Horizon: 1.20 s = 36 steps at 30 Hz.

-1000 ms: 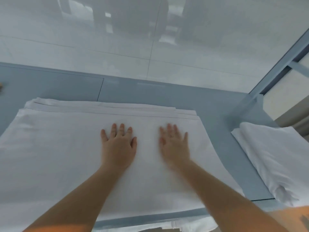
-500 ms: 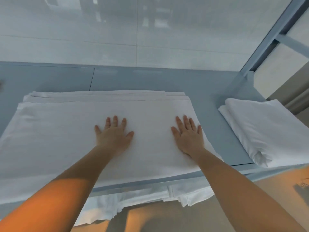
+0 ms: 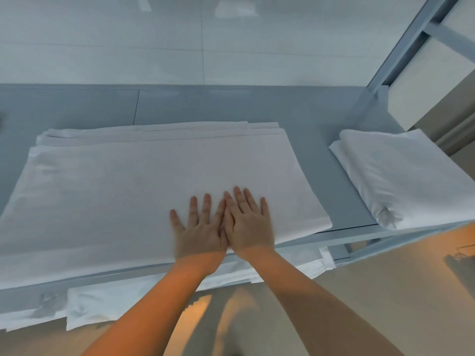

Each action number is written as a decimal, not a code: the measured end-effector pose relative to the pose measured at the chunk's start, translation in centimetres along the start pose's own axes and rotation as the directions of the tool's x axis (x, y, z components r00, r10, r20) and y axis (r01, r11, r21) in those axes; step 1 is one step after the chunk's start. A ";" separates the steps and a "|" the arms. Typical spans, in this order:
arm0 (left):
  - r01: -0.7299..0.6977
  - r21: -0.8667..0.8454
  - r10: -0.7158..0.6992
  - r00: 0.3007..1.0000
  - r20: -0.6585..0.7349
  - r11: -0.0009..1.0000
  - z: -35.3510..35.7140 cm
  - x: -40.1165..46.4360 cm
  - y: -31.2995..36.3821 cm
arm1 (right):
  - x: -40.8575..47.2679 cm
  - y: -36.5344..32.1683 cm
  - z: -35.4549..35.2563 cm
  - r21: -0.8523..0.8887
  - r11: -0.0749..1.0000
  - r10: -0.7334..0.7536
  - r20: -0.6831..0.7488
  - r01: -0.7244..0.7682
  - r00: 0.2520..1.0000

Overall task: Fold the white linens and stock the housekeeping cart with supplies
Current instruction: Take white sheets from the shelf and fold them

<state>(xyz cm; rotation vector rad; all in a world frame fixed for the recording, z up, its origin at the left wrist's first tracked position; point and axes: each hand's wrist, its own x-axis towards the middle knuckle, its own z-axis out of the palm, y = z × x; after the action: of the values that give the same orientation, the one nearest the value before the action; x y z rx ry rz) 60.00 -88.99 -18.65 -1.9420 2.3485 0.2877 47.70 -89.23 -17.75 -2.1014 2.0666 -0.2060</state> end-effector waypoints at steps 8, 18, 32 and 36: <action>-0.008 -0.032 0.007 1.000 -0.028 0.999 -0.4 -0.4 -1.4 | -0.3 8.4 -1.1 -0.109 0.987 0.124 0.020 -0.121 0.992; 0.387 -0.027 -0.387 0.922 0.011 0.922 -2.0 -4.5 -17.4 | -0.1 9.0 -1.3 -0.161 0.977 0.153 0.070 -0.140 0.986; 0.383 0.004 -0.383 0.923 -0.026 0.924 -1.3 -4.0 -17.6 | 2.5 -16.1 4.2 -0.090 0.982 -0.153 0.120 0.164 0.981; 0.325 -0.019 -0.325 0.945 -0.025 0.946 -1.1 -4.8 -19.2 | 3.0 -18.9 5.1 -0.076 0.989 -0.121 0.057 0.125 0.991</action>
<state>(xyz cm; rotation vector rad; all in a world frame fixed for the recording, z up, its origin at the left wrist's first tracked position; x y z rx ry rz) 79.83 -88.05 -18.49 -2.3074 1.9962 0.2539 67.34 -91.85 -18.45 -2.2585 1.9481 -0.0865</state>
